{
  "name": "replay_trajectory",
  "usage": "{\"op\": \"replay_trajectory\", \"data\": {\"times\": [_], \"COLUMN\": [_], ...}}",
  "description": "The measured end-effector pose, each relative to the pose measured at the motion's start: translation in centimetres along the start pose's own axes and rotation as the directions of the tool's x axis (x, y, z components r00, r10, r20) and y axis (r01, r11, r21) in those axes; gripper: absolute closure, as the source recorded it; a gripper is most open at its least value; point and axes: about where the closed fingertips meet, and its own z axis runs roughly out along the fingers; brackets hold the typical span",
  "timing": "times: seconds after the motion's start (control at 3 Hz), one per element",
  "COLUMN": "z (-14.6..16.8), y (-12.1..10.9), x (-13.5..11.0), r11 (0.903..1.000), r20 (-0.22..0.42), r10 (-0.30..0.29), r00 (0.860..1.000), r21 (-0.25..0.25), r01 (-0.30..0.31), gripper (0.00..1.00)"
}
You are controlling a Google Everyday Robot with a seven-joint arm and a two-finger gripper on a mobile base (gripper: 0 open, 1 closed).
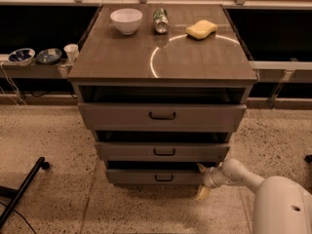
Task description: Open bottom drawer
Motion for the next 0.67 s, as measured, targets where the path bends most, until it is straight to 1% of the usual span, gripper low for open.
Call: {"op": "replay_trajectory", "data": {"times": [0.33,0.67], "z": [0.92,1.43], "y": [-0.93,-1.22], "x": [0.65,0.74], "r11": [1.0000,1.0000], "r20": [-0.021,-0.032], "r10": [0.007,0.000], "r00": [1.000,0.999], "r21": [0.003,0.001], "r01": [-0.007,0.000], "gripper": [0.14,0.19]}}
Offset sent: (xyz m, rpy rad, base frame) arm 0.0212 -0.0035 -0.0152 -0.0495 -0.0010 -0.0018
